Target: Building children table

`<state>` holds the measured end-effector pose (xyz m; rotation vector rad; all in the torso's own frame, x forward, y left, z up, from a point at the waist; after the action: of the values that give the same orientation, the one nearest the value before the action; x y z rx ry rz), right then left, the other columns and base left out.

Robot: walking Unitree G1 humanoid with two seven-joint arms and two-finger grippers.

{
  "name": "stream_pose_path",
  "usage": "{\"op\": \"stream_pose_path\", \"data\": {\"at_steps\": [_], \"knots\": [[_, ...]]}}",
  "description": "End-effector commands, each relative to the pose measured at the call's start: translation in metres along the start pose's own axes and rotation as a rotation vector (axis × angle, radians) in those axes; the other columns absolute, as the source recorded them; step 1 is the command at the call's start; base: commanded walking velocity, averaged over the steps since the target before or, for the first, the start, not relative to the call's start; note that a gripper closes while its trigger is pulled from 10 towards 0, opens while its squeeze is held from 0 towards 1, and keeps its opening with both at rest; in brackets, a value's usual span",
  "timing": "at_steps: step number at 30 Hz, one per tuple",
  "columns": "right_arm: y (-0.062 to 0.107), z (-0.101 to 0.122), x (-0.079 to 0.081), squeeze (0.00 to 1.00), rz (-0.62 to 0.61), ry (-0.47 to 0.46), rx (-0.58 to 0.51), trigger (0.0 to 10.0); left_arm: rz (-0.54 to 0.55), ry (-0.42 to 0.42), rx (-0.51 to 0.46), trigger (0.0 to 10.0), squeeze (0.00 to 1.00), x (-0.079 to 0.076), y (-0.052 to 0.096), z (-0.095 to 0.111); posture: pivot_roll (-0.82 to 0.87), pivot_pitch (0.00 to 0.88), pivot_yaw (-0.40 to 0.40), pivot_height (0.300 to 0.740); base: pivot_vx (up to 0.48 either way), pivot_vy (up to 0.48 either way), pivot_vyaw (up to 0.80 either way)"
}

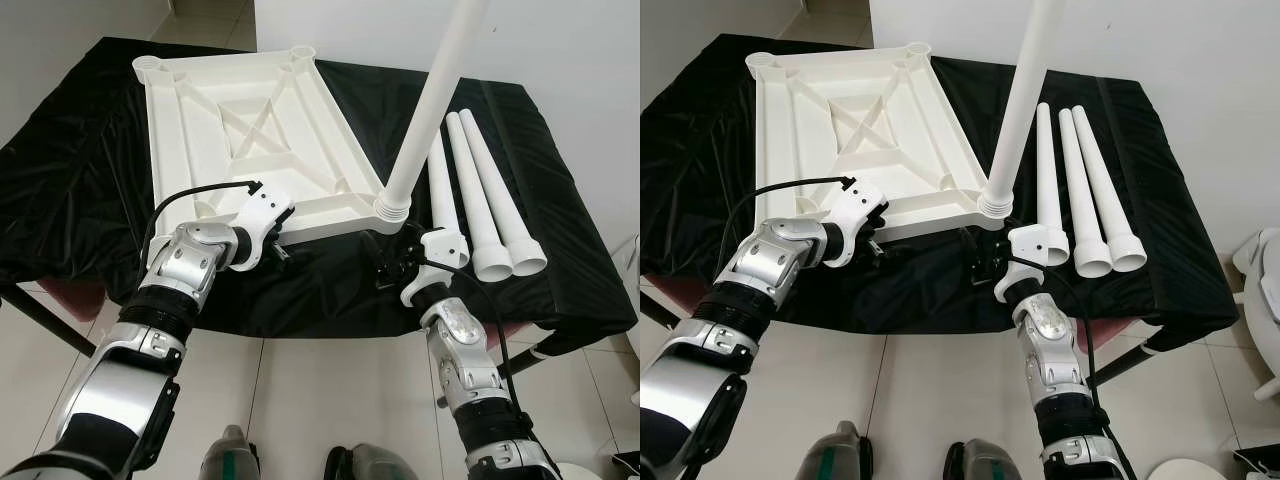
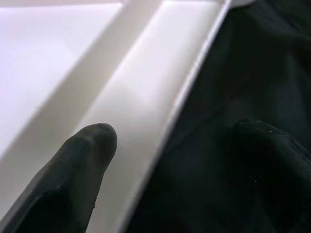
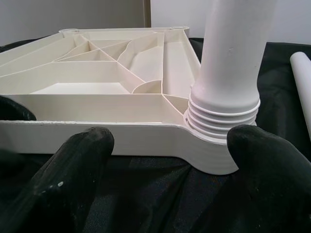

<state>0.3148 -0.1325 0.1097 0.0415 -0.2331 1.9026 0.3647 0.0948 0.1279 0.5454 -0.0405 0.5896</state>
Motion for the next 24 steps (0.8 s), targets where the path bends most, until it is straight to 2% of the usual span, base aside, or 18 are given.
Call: {"op": "stream_pose_path", "data": {"at_steps": [1, 2, 3, 5, 6, 7, 8, 9, 13, 24], "knots": [[0.000, 0.000, 0.000, 0.00, -0.001, 0.006, 0.002, 10.0, 0.245, 0.029, 0.038, 10.0, 0.00, 0.019, 0.001, -0.002, 0.00, 0.008, -0.032, 0.740, 0.000, 0.000, 0.00], [0.000, 0.000, 0.000, 0.00, -0.001, 0.006, 0.002, 10.0, 0.248, 0.032, 0.036, 10.0, 0.00, 0.019, 0.001, -0.001, 0.00, 0.008, -0.032, 0.740, 0.000, 0.000, 0.00], [0.000, 0.000, 0.001, 0.00, 0.000, 0.005, 0.002, 10.0, 0.250, 0.034, 0.035, 7.8, 0.00, 0.020, 0.001, -0.001, 0.00, 0.008, -0.032, 0.740, 0.000, 0.000, 0.00], [0.000, 0.000, 0.001, 0.00, 0.000, 0.005, 0.002, 10.0, 0.252, 0.036, 0.035, 7.8, 0.00, 0.020, 0.001, -0.001, 0.00, 0.008, -0.032, 0.740, 0.000, 0.000, 0.00], [0.000, 0.000, 0.001, 0.00, 0.001, 0.006, 0.001, 10.0, 0.253, 0.038, 0.034, 4.2, 0.00, 0.020, 0.001, -0.001, 0.00, 0.008, -0.032, 0.740, 0.000, 0.000, 0.00], [0.000, 0.000, 0.001, 0.00, 0.001, 0.007, 0.002, 10.0, 0.255, 0.036, 0.035, 4.2, 0.00, 0.020, 0.000, -0.001, 0.00, 0.008, -0.032, 0.740, 0.000, 0.000, 0.00], [-0.001, 0.000, 0.001, 0.00, 0.001, 0.008, 0.002, 10.0, 0.258, 0.030, 0.035, 2.5, 0.00, 0.020, 0.000, -0.001, 0.00, 0.008, -0.032, 0.740, 0.000, 0.000, 0.00], [-0.001, 0.000, 0.001, 0.00, 0.002, 0.009, 0.002, 10.0, 0.260, 0.022, 0.036, 0.0, 0.00, 0.020, 0.000, 0.000, 0.00, 0.008, -0.032, 0.740, 0.000, 0.000, 0.00], [-0.002, 0.001, 0.001, 0.00, 0.002, 0.010, 0.002, 10.0, 0.267, -0.001, 0.043, 0.0, 0.00, 0.019, -0.001, 0.001, 0.00, 0.008, -0.032, 0.740, 0.000, 0.000, 0.00], [-0.001, 0.001, 0.000, 0.00, -0.005, 0.016, 0.000, 10.0, 0.272, 0.003, 0.011, 0.0, 0.00, 0.015, -0.007, 0.011, 0.00, 0.014, -0.033, 0.740, 0.000, 0.000, 0.00]]}}
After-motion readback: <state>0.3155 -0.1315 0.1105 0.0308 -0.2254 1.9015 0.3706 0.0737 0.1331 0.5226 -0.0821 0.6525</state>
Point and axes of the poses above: a point about 5 cm out from each wrist's last joint towards the gripper, its own y axis pointing back from the gripper into the wrist, its own z axis along the axis of the wrist's last joint, x = y × z, the point moved 2 cm from there along -y, pointing out of the wrist towards the gripper, and after that the axes turned 8 degrees about -y, right-handed, at the moved point
